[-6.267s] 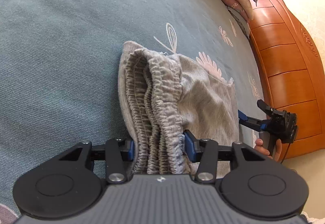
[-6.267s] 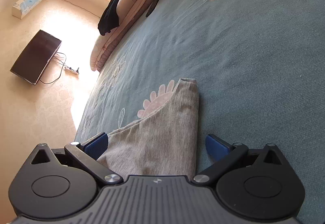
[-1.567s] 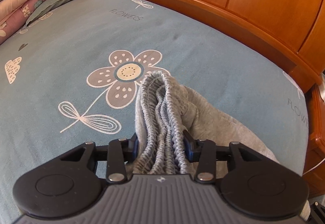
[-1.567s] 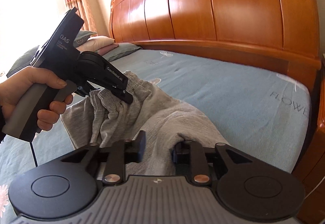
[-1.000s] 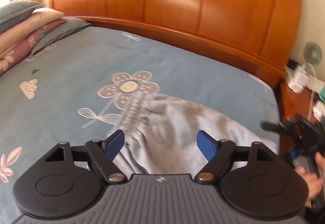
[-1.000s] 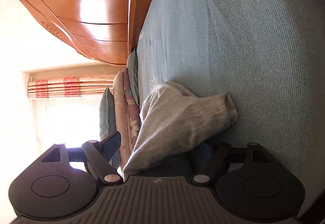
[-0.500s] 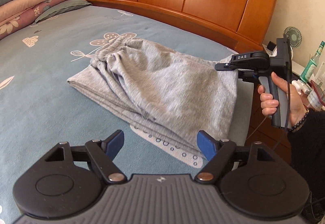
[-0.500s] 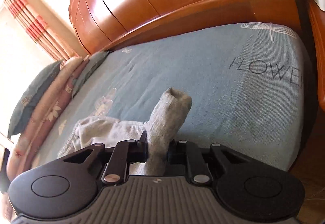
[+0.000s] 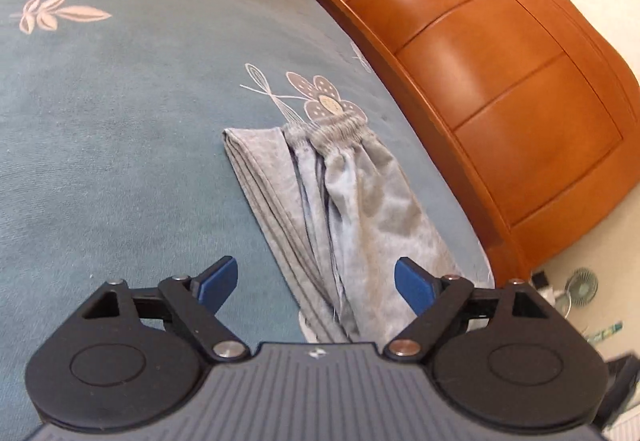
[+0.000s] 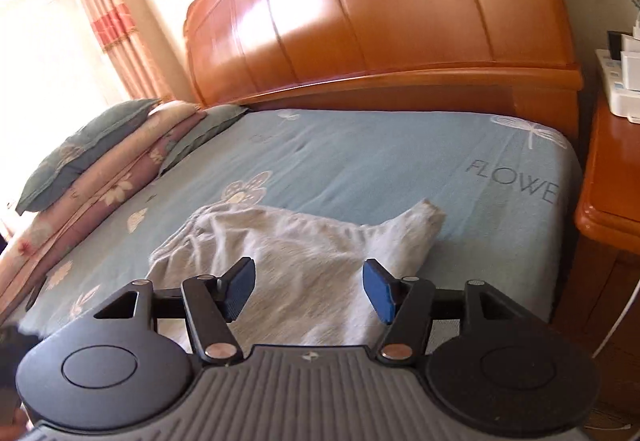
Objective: Fold clothes
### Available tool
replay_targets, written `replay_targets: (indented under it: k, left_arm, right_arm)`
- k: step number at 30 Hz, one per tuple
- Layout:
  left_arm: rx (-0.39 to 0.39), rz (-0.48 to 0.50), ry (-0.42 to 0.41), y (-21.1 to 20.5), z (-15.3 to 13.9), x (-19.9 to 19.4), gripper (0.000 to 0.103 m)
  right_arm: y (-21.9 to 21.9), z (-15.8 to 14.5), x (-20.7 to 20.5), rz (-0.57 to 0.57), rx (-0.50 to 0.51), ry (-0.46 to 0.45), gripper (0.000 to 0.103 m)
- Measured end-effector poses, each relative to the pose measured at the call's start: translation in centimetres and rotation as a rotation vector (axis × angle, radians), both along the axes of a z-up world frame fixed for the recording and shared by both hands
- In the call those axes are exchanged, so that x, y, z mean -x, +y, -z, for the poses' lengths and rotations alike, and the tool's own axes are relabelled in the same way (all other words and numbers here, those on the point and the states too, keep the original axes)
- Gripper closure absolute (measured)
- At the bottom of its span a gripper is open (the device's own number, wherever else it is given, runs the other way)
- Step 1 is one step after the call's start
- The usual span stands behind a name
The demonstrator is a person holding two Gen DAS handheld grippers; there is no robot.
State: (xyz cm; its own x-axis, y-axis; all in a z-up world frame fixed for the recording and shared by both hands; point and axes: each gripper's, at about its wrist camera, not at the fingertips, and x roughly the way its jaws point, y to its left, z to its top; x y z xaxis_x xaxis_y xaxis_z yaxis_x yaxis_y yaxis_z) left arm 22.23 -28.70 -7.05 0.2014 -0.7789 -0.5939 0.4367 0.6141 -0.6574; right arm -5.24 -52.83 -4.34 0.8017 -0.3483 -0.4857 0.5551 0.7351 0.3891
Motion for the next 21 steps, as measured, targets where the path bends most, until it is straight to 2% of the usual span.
replay_targets:
  k: [3,6,8,12,15,17,19,20,21]
  left_arm:
    - [0.016,-0.05,0.088,-1.5,1.6,-3.5,0.017]
    - [0.03,-0.147,0.147,-1.9,2.9,-5.6,0.016]
    - [0.046,-0.162,0.176,-2.2,3.6,-6.3,0.016]
    - [0.079,-0.155,0.167,-3.2,4.0,-7.2,0.013]
    - [0.096,-0.151,0.154,-3.8,4.3,-7.5,0.017]
    - [0.088,-0.147,0.144,-4.0,4.5,-7.5,0.041]
    - [0.068,-0.162,0.135,-4.0,4.9,-7.2,0.072]
    - [0.058,-0.173,0.129,-4.0,4.9,-7.1,0.079]
    - [0.046,-0.184,0.123,-4.0,4.9,-7.1,0.093]
  right_arm:
    - [3.5,0.3,-1.8,-0.129,0.08,0.049,0.038]
    - [5.4,0.5,-2.5,-0.19,0.095,0.056,0.038]
    - [6.0,0.5,-2.6,-0.22,0.095,0.052,0.038]
    - [6.9,0.4,-2.6,-0.245,0.103,0.044,0.038]
    - [6.8,0.6,-2.5,-0.251,0.097,0.032,0.038]
    - [6.7,0.7,-2.5,-0.253,0.093,0.031,0.038]
    - [6.6,0.9,-2.5,-0.255,0.09,0.035,0.038]
    - [6.5,1.1,-2.5,-0.254,0.088,0.038,0.038]
    - [6.5,1.2,-2.6,-0.253,0.084,0.04,0.038]
